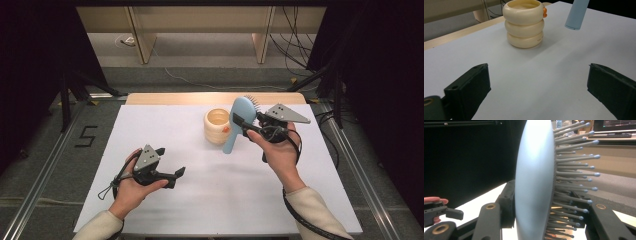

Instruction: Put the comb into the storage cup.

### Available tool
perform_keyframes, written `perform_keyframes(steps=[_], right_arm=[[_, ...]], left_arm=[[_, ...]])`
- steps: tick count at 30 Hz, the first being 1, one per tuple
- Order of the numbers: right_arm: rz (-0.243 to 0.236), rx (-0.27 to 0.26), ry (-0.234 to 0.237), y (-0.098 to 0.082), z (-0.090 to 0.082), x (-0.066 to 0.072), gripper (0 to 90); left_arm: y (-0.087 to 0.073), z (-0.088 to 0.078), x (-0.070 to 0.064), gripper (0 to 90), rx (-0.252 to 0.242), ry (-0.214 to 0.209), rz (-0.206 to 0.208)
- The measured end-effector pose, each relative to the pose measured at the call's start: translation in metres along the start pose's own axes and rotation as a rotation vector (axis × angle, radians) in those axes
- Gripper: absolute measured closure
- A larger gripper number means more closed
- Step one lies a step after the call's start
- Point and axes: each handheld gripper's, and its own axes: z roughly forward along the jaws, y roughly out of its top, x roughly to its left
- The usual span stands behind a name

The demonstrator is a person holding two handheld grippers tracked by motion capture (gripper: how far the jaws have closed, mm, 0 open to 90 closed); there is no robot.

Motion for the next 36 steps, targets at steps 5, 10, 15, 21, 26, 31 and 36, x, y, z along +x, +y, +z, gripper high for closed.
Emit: perform_keyframes(steps=[5, 10, 15, 21, 26, 31, 36], right_arm=[[0.0, 0.002, -0.004, 0.001, 0.002, -0.001, 50.9], [-0.003, 0.001, -0.008, 0.003, 0.003, -0.001, 50.8], [-0.007, 0.0, -0.01, 0.006, 0.005, 0.0, 50.8], [-0.009, 0.0, -0.013, 0.009, 0.007, 0.0, 50.8], [-0.008, 0.001, -0.02, 0.01, 0.01, -0.001, 50.8], [-0.01, -0.003, -0.023, 0.012, 0.012, -0.001, 50.8], [-0.008, -0.005, -0.026, 0.014, 0.013, -0.002, 50.8]], left_arm=[[0.0, 0.0, 0.0, 4.6, -0.001, -0.003, 0.003], [0.0, 0.0, -0.001, 4.6, -0.001, -0.002, 0.001], [0.0, 0.001, -0.001, 4.7, 0.0, -0.002, 0.001], [0.0, 0.0, -0.001, 5.0, 0.0, -0.003, 0.002], [0.0, 0.001, -0.001, 5.0, -0.001, -0.004, 0.0], [0.0, 0.001, 0.0, 5.1, -0.002, -0.003, 0.001], [0.0, 0.0, -0.001, 5.1, -0.004, -0.003, 0.001]])
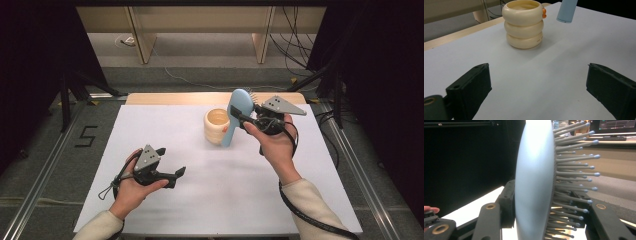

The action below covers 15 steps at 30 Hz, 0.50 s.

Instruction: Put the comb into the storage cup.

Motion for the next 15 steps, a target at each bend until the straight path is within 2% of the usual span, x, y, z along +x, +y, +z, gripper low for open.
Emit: perform_keyframes(steps=[15], right_arm=[[0.004, -0.006, -0.013, 0.0051, 0.0034, -0.0037, 50.8]], left_arm=[[0.0001, 0.0003, 0.0001, 5.4, -0.001, -0.001, -0.004]])
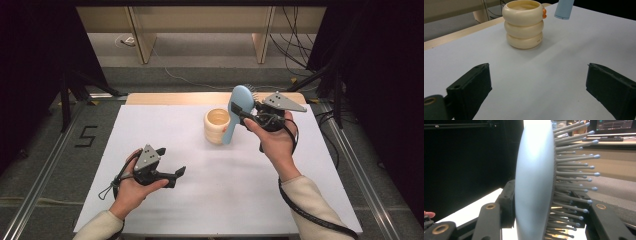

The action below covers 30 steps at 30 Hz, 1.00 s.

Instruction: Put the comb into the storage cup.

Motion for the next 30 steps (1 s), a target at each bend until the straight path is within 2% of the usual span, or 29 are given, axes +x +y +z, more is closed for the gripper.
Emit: perform_keyframes(steps=[30], right_arm=[[0.002, 0.001, -0.022, 0.007, 0.011, -0.004, 50.8]], left_arm=[[0.0, 0.0, 0.0, 5.5, 0.0, -0.002, -0.003]])
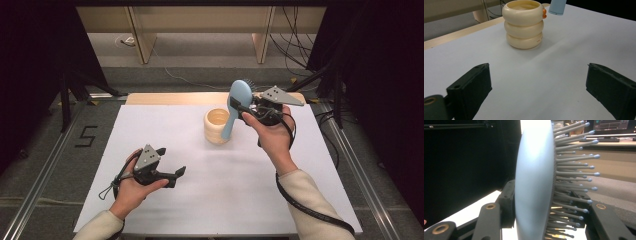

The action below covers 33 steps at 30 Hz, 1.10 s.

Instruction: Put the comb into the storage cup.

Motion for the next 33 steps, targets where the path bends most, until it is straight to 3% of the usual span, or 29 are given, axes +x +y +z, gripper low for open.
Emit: perform_keyframes(steps=[33], right_arm=[[-0.005, -0.004, -0.028, 0.0059, 0.0086, -0.0042, 50.8]], left_arm=[[-0.0002, 0.0011, -0.0006, 5.5, 0.0, -0.002, -0.002]])
